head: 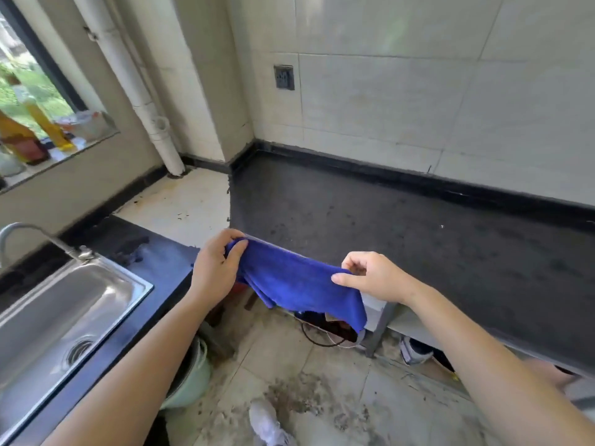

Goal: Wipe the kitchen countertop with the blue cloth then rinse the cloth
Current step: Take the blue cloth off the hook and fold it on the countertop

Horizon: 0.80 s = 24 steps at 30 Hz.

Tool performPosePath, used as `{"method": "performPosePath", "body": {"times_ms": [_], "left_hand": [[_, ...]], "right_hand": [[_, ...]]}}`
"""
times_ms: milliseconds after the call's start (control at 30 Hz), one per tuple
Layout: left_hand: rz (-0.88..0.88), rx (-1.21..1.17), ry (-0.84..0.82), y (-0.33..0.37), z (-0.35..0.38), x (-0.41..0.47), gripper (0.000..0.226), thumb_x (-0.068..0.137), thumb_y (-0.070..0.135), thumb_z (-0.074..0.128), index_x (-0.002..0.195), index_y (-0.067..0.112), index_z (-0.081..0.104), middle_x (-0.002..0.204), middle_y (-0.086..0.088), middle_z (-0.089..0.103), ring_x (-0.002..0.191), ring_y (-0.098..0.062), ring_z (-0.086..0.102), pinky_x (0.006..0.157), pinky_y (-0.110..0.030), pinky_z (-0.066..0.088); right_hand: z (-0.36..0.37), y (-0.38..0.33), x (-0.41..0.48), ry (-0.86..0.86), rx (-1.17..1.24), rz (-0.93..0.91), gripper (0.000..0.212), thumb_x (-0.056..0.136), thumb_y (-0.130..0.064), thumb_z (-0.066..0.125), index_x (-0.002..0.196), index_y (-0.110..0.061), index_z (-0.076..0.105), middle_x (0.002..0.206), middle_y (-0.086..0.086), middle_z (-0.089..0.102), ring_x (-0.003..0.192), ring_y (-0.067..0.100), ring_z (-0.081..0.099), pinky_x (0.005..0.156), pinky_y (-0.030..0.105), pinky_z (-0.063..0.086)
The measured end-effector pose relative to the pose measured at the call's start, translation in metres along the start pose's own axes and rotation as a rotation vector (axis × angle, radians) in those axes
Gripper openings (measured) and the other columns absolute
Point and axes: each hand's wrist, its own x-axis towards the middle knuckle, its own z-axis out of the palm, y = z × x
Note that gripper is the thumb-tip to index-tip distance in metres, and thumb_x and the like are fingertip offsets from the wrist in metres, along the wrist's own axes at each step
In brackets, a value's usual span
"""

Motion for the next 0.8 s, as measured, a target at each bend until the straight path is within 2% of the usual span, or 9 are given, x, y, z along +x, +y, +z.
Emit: {"method": "performPosePath", "body": {"times_ms": [100,233,367,467,567,633,700,767,800], "left_hand": [[0.013,-0.036,-0.069,-0.031,0.038,0.066,0.013,0.102,0.022,0.054,0.098,0.033,0.061,0.09,0.018,0.065,0.086,-0.004,0.06,0.077,-0.031,0.045],[0.089,-0.001,-0.218,-0.069,0.088,0.158,0.014,0.099,0.018,0.057,0.098,0.03,0.064,0.093,0.016,0.065,0.091,-0.012,0.06,0.084,-0.032,0.046],[0.226,0.11,-0.35,-0.086,0.126,0.253,0.017,0.098,0.016,0.056,0.105,0.027,0.068,0.103,0.009,0.068,0.1,-0.018,0.059,0.087,-0.04,0.049],[0.415,0.143,-0.278,-0.08,0.146,0.312,0.019,0.097,0.013,0.056,0.108,0.02,0.07,0.101,0.001,0.069,0.094,-0.026,0.058,0.081,-0.038,0.048],[0.63,0.194,-0.191,-0.084,0.17,0.341,0.021,0.097,0.016,0.053,0.107,0.013,0.071,0.094,-0.005,0.069,0.083,-0.034,0.057,0.07,-0.041,0.049],[0.703,0.259,-0.206,-0.103,0.191,0.342,0.019,0.091,0.01,0.058,0.103,0.012,0.071,0.091,-0.005,0.069,0.078,-0.034,0.058,0.062,-0.041,0.045],[0.72,0.336,-0.302,-0.131,0.216,0.327,0.031,0.076,-0.005,0.069,0.1,0.013,0.073,0.089,-0.003,0.069,0.075,-0.033,0.06,0.059,-0.037,0.041],[0.682,0.471,-0.523,-0.158,0.236,0.303,0.054,0.053,-0.014,0.079,0.099,0.015,0.074,0.09,-0.001,0.07,0.076,-0.03,0.063,0.06,-0.034,0.044],[0.641,0.564,-0.682,-0.167,0.245,0.291,0.061,0.049,-0.012,0.082,0.102,0.017,0.074,0.094,0.001,0.07,0.081,-0.029,0.065,0.063,-0.033,0.046]], "right_hand": [[-0.018,0.026,0.038,0.107,-0.052,0.088,0.025,0.084,-0.048,0.074,0.078,-0.027,0.062,0.075,-0.001,0.064,0.061,0.004,0.05,0.064,0.023,0.045],[-0.056,0.048,0.094,0.22,-0.172,0.231,0.013,0.087,-0.047,0.069,0.084,-0.035,0.063,0.079,-0.009,0.064,0.068,0.001,0.056,0.072,0.031,0.052],[-0.105,0.044,0.144,0.373,-0.377,0.313,0.012,0.092,-0.05,0.061,0.09,-0.038,0.06,0.087,-0.013,0.057,0.081,0.006,0.055,0.066,0.028,0.041],[-0.131,0.041,0.169,0.576,-0.425,0.307,0.014,0.092,-0.051,0.063,0.089,-0.038,0.059,0.083,-0.011,0.053,0.076,0.001,0.053,0.065,0.025,0.04],[-0.135,0.056,0.183,0.663,-0.459,0.313,0.013,0.091,-0.049,0.064,0.09,-0.037,0.06,0.08,-0.01,0.049,0.071,0.004,0.053,0.061,0.025,0.038],[-0.126,0.079,0.186,0.648,-0.49,0.336,0.014,0.092,-0.047,0.065,0.097,-0.034,0.062,0.08,-0.01,0.047,0.067,0.008,0.052,0.063,0.028,0.039],[-0.106,0.11,0.186,0.552,-0.52,0.383,0.019,0.093,-0.042,0.066,0.109,-0.032,0.064,0.085,-0.012,0.047,0.068,0.009,0.053,0.064,0.03,0.043],[-0.079,0.144,0.186,0.368,-0.542,0.45,0.025,0.096,-0.038,0.063,0.119,-0.031,0.063,0.095,-0.011,0.049,0.079,0.013,0.061,0.068,0.032,0.047],[-0.064,0.161,0.186,0.234,-0.543,0.494,0.027,0.097,-0.038,0.06,0.124,-0.032,0.062,0.102,-0.01,0.051,0.089,0.016,0.065,0.073,0.034,0.049]]}}
